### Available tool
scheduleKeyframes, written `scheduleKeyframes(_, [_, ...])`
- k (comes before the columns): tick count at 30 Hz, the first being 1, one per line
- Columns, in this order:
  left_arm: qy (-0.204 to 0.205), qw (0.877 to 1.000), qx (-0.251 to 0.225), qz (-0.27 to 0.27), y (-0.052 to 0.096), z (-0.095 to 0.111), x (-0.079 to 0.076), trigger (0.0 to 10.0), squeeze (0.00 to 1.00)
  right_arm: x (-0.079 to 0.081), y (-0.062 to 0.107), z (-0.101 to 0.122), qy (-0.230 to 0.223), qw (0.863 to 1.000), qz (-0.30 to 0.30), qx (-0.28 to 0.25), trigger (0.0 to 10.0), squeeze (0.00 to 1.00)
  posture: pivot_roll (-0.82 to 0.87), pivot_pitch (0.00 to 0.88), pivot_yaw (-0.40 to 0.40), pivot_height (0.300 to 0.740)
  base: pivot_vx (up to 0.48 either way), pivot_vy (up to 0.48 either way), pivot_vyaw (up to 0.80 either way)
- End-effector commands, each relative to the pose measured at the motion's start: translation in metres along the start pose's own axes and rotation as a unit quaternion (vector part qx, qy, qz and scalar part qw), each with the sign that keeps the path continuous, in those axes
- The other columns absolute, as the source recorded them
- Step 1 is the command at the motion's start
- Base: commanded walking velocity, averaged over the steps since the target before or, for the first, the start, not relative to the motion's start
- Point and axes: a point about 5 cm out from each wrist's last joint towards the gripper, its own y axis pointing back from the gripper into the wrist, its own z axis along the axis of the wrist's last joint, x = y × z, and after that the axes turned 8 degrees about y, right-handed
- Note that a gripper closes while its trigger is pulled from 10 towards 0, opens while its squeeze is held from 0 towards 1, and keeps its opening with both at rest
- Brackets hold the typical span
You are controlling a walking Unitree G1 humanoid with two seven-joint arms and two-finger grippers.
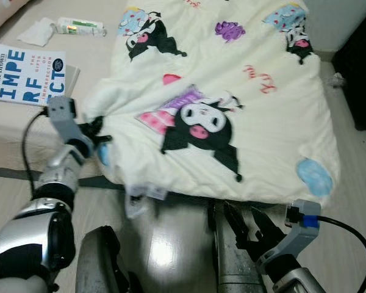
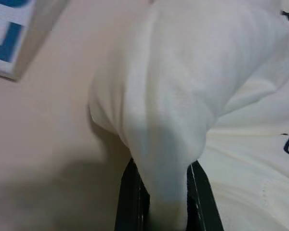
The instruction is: Clean up the room
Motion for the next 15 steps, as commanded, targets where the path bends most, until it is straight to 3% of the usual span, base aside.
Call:
scheduleKeyframes(1, [-0.015,0.998,0.001,0.066,0.013,0.000,0.031,0.0,0.00,-0.004,0.003,-0.009,-0.006,1.000,-0.012,0.018,10.0,0.00,-0.29,0.485,0.050,0.497,0.000,0.000,0.00])
scheduleKeyframes(5, [-0.031,0.991,0.025,0.130,0.025,-0.003,0.055,0.0,0.00,-0.006,0.002,-0.008,-0.004,1.000,-0.013,0.018,10.0,0.00,-0.28,0.482,0.050,0.497,0.000,0.000,0.00])
scheduleKeyframes(11, [-0.045,0.986,0.067,0.148,0.033,-0.018,0.064,0.0,0.00,-0.005,0.001,-0.009,-0.004,1.000,-0.012,0.019,10.0,0.00,-0.27,0.477,0.050,0.497,0.000,0.000,0.00])
scheduleKeyframes(13, [-0.052,0.980,0.090,0.170,0.040,-0.026,0.073,0.0,0.00,-0.005,0.000,-0.009,-0.004,1.000,-0.011,0.018,10.0,0.00,-0.27,0.477,0.050,0.497,0.000,0.000,0.00])
scheduleKeyframes(15, [-0.055,0.966,0.137,0.212,0.057,-0.041,0.091,0.0,0.00,-0.005,-0.001,-0.009,-0.004,1.000,-0.010,0.019,10.0,0.00,-0.27,0.469,0.046,0.497,0.000,0.000,0.00])
